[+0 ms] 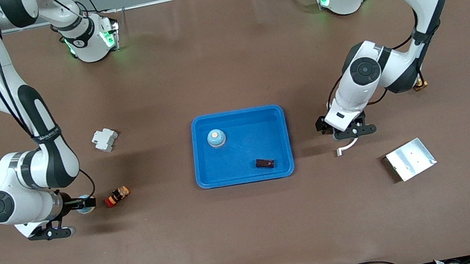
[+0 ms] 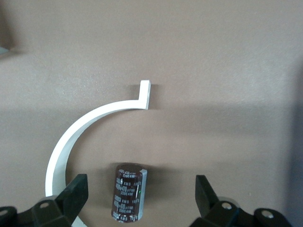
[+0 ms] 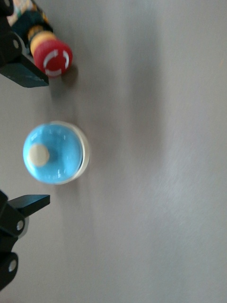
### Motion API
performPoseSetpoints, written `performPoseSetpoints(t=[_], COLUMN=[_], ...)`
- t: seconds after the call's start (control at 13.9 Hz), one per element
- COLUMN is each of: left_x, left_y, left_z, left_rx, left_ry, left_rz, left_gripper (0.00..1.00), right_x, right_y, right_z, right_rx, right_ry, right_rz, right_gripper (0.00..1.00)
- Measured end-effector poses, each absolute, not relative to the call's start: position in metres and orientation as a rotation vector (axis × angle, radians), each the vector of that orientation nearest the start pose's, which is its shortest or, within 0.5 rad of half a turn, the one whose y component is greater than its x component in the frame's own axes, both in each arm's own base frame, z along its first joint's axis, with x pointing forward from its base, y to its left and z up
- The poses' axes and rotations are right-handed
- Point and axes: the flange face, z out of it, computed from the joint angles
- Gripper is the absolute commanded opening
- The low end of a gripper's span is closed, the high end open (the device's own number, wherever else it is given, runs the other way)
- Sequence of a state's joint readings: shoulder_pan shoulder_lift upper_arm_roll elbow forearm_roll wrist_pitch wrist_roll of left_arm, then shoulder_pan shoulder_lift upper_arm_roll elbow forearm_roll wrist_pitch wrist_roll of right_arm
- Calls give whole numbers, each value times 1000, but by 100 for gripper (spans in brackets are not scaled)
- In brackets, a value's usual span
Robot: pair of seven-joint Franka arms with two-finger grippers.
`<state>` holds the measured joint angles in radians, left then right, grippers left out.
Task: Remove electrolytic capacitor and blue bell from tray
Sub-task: 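Release the capacitor by the arc while the right gripper releases the bell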
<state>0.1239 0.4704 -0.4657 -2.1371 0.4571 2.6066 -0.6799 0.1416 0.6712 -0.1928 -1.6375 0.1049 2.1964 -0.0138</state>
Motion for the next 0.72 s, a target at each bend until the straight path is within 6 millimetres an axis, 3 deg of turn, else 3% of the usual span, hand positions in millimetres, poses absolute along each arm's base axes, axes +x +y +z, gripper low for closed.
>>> performPoseSetpoints(t=[0.14,0.36,0.72], left_x=[542,553,562], left_y=[-206,-216,-249], left_z=[217,236,269], left_rx=[-3134,-3114,-3167], left_ry=[-17,-69,-481], left_rz=[-139,-119,-62], left_gripper=[100,100,100], right_x=[678,670,633], right_y=[30,122,268], right_z=[239,261,282], right_rx=[-3153,-3127,-3060], right_ry=[57,144,394], right_rz=[139,107,123], right_gripper=[100,100,100])
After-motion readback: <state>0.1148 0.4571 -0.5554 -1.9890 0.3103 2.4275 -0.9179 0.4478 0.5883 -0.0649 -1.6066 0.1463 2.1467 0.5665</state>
